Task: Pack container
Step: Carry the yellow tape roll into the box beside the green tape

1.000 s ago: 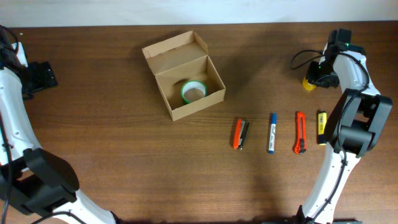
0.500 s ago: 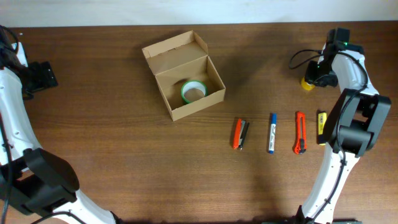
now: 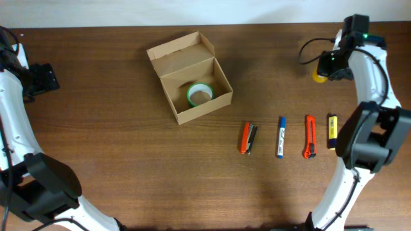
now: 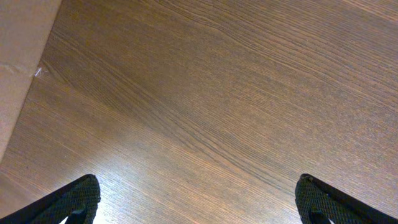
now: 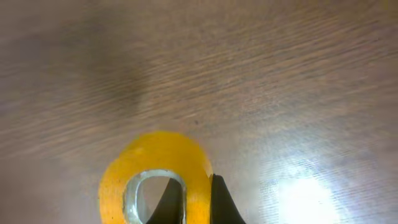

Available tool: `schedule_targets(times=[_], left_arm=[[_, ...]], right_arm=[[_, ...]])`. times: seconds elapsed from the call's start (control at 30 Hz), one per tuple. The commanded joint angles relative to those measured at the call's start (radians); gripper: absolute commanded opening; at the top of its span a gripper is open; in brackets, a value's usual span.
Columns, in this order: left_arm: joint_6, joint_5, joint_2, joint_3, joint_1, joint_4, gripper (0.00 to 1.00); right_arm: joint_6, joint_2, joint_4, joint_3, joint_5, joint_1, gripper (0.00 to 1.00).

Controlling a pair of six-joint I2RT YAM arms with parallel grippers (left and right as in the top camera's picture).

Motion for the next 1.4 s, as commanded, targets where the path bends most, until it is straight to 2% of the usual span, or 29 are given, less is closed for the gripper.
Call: schedule_targets(times=[0.0,0.3,0.63,0.83,1.37], left_arm=[[0.019,0.010,-0.007,-0.010,0.001,-0.001,1.00],[0.019,0.010,-0.007,-0.010,0.001,-0.001,1.00],[0.019,0.010,-0.007,-0.010,0.001,0.000,1.00],[0.019,0.010,-0.007,-0.010,0.001,-0.001,1.00],[0.019,0.010,-0.007,-0.010,0.001,-0.001,1.00]], right_arm=[[-0.038,-0.120,-0.026,-0.002,-0.043,0.019,0.04],[-0.059,-0.404,-0.097,-0.002,-0.042,0.185,0.04],[-0.130,-0.442,-0.141,-0.002,-0.009,0.504,0.04],[-0.139,-0.423,-0.111,-0.002,0.018,0.620,0.03],[-0.118,-0.101,-0.016,-0.002,-0.013,0.680,0.04]])
